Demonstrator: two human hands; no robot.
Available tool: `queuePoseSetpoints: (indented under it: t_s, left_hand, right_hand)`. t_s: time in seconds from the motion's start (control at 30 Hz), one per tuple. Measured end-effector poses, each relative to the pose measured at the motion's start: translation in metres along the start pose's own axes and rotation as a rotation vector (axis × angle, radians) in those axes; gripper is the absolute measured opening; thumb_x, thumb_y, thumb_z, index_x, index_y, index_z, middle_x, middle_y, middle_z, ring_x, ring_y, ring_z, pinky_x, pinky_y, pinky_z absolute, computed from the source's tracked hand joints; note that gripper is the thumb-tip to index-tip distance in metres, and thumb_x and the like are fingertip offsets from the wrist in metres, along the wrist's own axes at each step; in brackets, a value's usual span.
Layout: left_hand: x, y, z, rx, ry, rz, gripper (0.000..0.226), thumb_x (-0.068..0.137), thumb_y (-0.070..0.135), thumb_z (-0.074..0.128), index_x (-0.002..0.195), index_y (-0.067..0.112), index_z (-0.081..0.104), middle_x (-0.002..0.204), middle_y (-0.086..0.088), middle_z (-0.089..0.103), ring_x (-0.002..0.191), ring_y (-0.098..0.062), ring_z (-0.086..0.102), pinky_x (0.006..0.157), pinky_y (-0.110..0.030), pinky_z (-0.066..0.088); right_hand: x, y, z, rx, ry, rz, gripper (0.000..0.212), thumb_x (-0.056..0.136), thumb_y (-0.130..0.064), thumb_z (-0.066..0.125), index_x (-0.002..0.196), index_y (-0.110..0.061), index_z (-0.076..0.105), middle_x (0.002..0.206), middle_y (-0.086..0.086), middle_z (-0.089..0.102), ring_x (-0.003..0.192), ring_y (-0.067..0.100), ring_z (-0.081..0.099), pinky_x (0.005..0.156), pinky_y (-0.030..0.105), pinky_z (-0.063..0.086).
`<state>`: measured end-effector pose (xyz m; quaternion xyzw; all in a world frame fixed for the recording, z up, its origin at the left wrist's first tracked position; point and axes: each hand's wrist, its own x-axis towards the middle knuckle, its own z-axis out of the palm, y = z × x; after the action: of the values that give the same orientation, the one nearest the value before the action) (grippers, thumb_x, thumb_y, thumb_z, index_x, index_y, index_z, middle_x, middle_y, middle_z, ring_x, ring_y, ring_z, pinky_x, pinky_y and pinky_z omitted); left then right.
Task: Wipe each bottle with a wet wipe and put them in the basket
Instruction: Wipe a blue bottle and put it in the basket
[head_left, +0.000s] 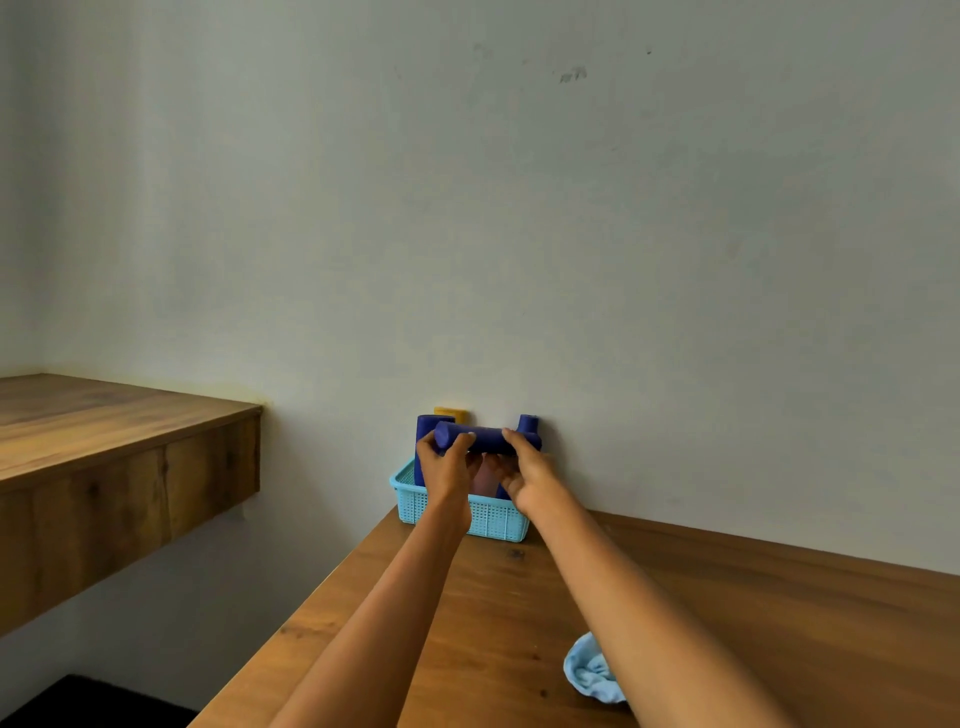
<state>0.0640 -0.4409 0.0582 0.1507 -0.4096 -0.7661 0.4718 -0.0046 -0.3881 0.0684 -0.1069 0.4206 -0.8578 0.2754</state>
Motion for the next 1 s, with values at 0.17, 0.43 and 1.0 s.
queuePoseSetpoints:
  t_s: [0.17,0.43,1.0]
  left_hand:
    - [0.002,-0.006,-0.015,0.537,-0.002,0.228,0.047,0.084,0.009,0.067,0.124,0.014,0.042,0.115,-0.01,0.053,0.098,-0.019,0.057,0.075,-0.024,0.05]
    - [-0.003,-0.008,-0.01,0.801,-0.166,0.289,0.04,0.096,0.014,0.049,0.134,0.008,0.043,0.111,-0.004,0.055,0.093,-0.01,0.055,0.072,-0.02,0.049]
    - [-0.001,-0.03,0.014,0.791,-0.321,0.145,0.016,0.098,0.009,0.036,0.11,0.013,0.046,0.115,-0.016,0.057,0.104,-0.028,0.056,0.091,-0.039,0.046]
  right_hand:
    - [0.012,-0.008,0.002,-0.122,0.129,-0.181,0.044,0.078,-0.007,0.068,0.119,0.0,0.051,0.093,0.014,0.063,0.079,0.023,0.063,0.071,0.034,0.055]
    - [0.022,-0.033,-0.014,-0.733,0.249,-0.625,0.044,0.08,-0.017,0.067,0.117,-0.016,0.042,0.113,0.008,0.062,0.091,0.022,0.061,0.077,0.035,0.053]
    - [0.044,-0.012,-0.046,-1.444,0.078,-0.571,0.054,0.083,-0.022,0.066,0.128,-0.011,0.038,0.131,0.009,0.053,0.113,0.028,0.056,0.087,0.038,0.047]
